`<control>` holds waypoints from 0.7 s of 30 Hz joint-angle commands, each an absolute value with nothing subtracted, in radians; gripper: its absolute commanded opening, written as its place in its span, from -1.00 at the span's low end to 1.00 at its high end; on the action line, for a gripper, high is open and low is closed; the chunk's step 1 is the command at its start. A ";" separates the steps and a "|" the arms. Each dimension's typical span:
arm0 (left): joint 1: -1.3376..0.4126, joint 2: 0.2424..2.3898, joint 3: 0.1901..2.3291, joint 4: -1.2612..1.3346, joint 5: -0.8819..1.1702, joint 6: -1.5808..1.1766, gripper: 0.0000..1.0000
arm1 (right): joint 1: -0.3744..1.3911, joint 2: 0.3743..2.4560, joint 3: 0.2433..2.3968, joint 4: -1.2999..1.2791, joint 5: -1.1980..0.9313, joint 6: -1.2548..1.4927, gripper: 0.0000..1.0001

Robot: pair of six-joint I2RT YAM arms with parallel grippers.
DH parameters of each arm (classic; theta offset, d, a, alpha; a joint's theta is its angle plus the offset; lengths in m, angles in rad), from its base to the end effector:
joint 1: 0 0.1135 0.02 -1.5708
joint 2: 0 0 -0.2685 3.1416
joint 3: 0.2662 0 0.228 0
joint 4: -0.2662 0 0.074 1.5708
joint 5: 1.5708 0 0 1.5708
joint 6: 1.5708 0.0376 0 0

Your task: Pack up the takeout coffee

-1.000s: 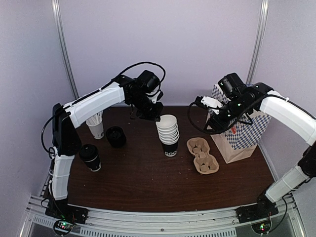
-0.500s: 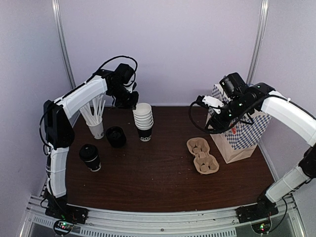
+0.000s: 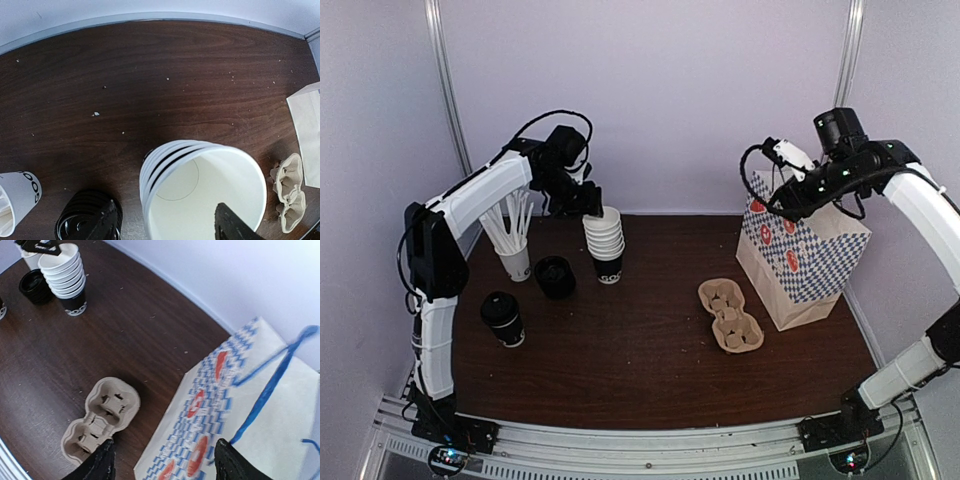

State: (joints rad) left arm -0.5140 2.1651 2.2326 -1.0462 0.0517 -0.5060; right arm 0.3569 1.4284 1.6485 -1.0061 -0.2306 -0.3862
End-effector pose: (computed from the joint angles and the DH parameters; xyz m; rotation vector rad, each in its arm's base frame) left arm 0.3892 -0.2220 0.3181 0.0311 2.6135 -0.4482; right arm 0.2421 0.0995 0.4076 -0.9550 2.1417 0.2570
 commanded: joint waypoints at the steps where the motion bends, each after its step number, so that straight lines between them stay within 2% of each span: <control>1: -0.514 2.061 2.258 -1.026 0.030 -0.477 0.44 | 0.286 1.373 1.727 -1.026 -0.090 -0.378 0.38; 5: -0.515 1.988 2.232 -1.043 0.015 -0.439 0.45 | 0.114 1.378 1.777 -1.036 -0.067 -0.303 0.45; 10: -0.530 1.853 2.119 -1.020 -0.042 -0.412 0.46 | -0.018 1.402 1.771 -1.058 -0.033 -0.292 0.48; 17: -0.567 1.737 1.978 -0.985 -0.016 -0.389 0.46 | -0.094 1.534 1.794 -1.085 -0.076 -0.304 0.54; 21: -0.588 1.698 1.925 -0.979 -0.015 -0.381 0.46 | -0.102 1.608 1.818 -1.071 -0.114 -0.299 0.45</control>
